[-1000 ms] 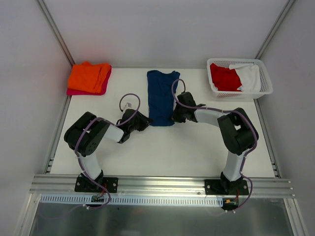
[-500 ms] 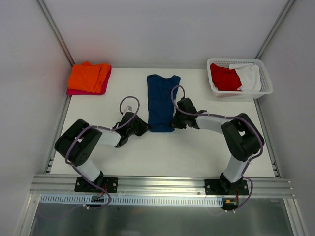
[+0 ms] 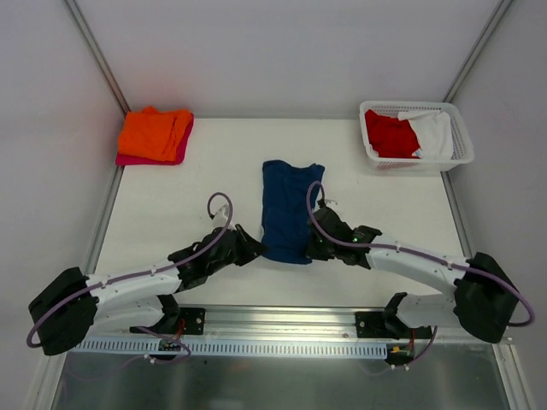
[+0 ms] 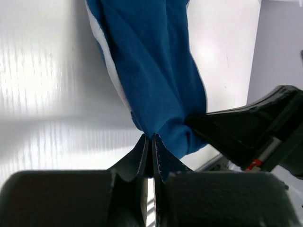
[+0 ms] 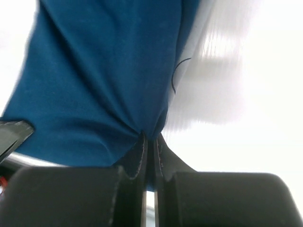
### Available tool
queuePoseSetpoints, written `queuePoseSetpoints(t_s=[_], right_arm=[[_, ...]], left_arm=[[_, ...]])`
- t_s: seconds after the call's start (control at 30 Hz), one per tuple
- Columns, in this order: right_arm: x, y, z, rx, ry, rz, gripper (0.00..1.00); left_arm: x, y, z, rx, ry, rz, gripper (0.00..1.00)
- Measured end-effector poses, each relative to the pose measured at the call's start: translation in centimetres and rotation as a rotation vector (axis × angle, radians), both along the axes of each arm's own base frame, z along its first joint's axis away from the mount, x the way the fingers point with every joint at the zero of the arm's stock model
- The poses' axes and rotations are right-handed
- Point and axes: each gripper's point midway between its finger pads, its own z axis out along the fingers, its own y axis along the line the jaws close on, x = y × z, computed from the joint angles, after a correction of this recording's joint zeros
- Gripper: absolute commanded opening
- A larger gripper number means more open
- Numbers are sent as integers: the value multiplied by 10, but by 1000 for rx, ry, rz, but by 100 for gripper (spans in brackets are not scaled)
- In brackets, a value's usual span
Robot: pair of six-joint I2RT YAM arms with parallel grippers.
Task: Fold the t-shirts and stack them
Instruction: Grab one side of the 2/3 rectangular tshirt with both arms, then fold the long partially folded tshirt into a neat square
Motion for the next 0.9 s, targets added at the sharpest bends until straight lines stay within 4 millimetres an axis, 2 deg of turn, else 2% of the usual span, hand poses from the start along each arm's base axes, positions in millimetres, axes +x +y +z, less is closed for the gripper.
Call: queuePoseSetpoints(t_s=[0.2, 0.37, 0.57, 0.8, 0.9], right_arm=[[-24, -7, 45, 77, -91, -19, 1], [-27, -14, 60, 87, -114, -49, 1], [-12, -9, 74, 35, -139, -69, 1], [13, -1, 71, -75, -140, -72, 1], [24, -6, 68, -127, -138, -84, 1]], left_arm=[[-32, 14, 14, -42, -21, -4, 0], [-38, 18, 29, -76, -33, 0, 0], [-27, 17, 51, -40, -69, 29, 1], [-8, 14, 76, 43, -141, 49, 9], [1, 15, 86, 82, -180, 66, 13]])
